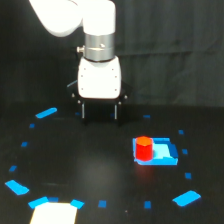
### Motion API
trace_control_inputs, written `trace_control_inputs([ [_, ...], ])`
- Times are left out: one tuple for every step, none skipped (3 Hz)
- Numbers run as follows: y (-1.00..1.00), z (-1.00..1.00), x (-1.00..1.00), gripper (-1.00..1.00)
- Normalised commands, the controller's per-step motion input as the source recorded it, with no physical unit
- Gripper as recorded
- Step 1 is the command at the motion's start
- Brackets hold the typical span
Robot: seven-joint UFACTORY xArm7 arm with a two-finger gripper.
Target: Pick up the red object from the table
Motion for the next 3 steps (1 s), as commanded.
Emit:
trace_control_inputs([
  [-0.65,-0.95,0.27,-0.28],
  [-1.0,-1.0,0.48,-0.68],
  [-0.48,-1.0,0.4,-0.7],
])
